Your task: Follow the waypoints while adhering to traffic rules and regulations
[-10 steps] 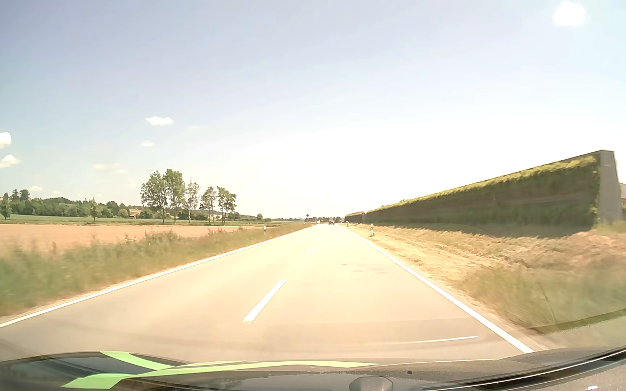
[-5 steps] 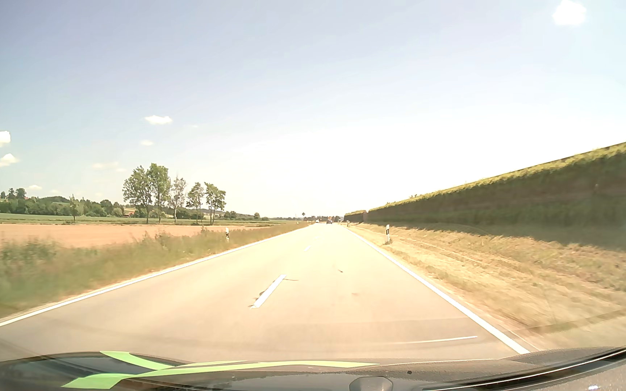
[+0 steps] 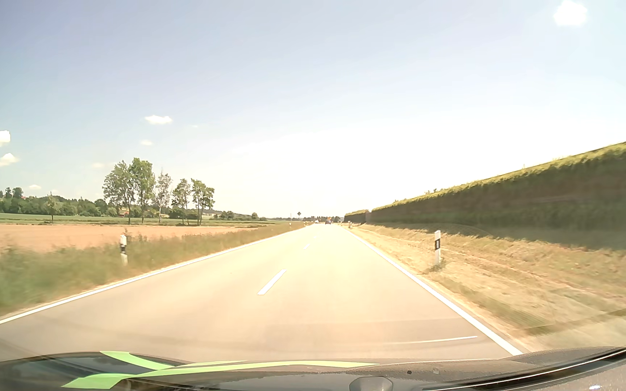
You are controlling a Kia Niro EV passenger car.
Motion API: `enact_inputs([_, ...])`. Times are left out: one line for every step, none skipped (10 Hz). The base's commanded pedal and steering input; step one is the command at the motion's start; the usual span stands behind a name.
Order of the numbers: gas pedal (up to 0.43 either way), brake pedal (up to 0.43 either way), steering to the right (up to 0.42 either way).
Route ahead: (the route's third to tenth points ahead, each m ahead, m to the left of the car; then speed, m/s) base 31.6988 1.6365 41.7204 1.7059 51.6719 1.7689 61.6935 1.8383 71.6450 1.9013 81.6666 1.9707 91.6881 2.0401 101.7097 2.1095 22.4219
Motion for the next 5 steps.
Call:
enact_inputs([0.228,0.000,-0.002])
enact_inputs([0.240,0.000,-0.002])
enact_inputs([0.240,0.000,-0.002])
enact_inputs([0.240,0.000,-0.002])
enact_inputs([0.240,0.000,-0.003])
